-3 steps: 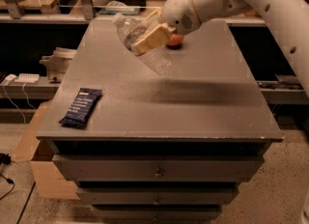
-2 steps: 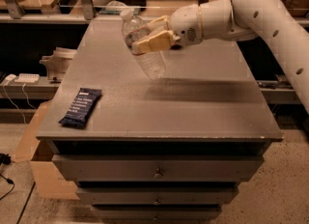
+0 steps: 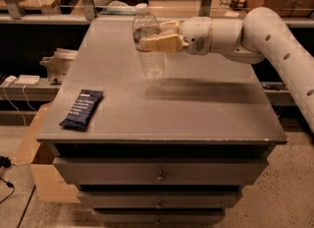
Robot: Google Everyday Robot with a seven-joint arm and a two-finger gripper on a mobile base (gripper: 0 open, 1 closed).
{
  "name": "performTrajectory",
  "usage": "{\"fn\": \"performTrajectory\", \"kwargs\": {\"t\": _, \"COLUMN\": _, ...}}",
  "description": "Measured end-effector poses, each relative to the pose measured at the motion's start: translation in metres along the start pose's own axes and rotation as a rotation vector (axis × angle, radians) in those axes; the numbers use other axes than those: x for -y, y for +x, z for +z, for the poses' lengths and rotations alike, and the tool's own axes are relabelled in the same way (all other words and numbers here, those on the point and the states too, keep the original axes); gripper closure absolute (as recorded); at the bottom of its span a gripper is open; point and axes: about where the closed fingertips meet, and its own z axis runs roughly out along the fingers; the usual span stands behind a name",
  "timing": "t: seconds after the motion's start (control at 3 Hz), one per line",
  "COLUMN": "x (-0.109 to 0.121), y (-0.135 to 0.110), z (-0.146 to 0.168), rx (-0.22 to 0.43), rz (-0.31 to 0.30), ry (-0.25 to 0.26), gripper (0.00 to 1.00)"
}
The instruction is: Place water bottle upright
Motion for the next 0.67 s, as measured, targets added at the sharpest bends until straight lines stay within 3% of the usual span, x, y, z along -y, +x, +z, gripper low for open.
{"fn": "performTrajectory", "kwargs": {"t": 0.67, "x": 0.004, "y": 0.016, "z": -0.007, "rx": 0.069, "rz": -0.008, "ry": 0.059, "gripper": 1.0}}
